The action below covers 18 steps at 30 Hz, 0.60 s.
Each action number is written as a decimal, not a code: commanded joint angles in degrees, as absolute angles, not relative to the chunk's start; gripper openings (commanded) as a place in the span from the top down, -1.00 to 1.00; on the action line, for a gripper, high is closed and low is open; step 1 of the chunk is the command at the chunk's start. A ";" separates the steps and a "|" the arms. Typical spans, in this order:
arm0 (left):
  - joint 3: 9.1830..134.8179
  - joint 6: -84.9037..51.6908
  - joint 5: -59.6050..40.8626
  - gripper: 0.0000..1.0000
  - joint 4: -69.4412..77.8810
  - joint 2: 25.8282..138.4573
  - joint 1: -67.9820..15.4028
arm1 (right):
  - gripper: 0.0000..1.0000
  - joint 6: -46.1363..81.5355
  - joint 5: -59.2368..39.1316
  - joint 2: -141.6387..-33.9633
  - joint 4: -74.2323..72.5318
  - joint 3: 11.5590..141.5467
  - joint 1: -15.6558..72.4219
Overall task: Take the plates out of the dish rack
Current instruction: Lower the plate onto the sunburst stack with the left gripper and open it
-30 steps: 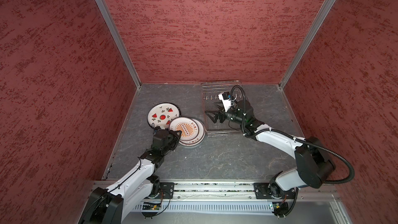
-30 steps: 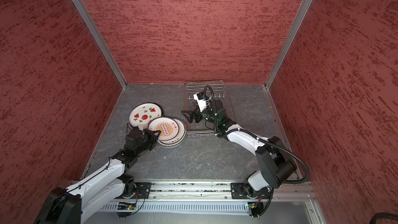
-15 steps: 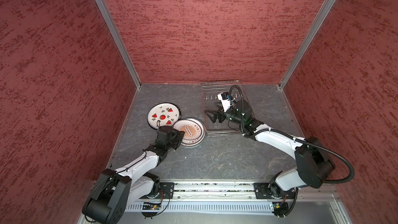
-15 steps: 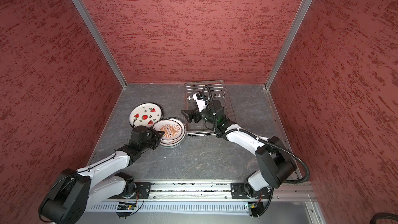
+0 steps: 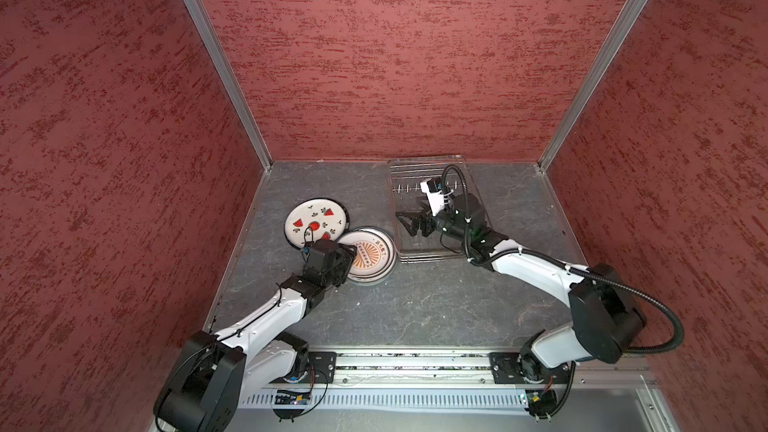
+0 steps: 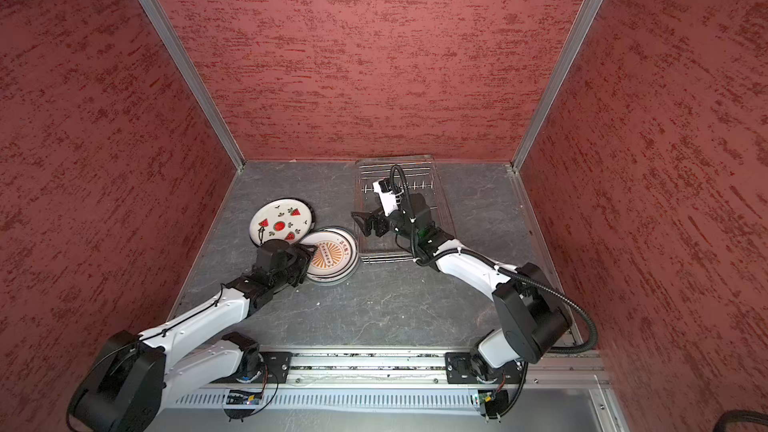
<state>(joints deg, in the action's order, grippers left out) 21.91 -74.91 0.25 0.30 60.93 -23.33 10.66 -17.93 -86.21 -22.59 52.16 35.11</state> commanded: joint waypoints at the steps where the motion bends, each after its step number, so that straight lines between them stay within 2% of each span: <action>1: 24.50 -72.25 7.44 -0.28 -4.94 61.00 -25.66 | -0.98 9.33 -16.79 -86.75 -22.06 54.50 35.60; 8: 25.41 -72.53 5.98 -0.25 -2.94 66.27 -26.15 | -0.98 9.14 -16.72 -86.40 -21.80 54.32 35.60; 18: 28.48 -72.51 12.77 -0.29 -9.17 67.60 -29.00 | -0.98 8.68 -16.31 -85.85 -21.36 53.93 35.63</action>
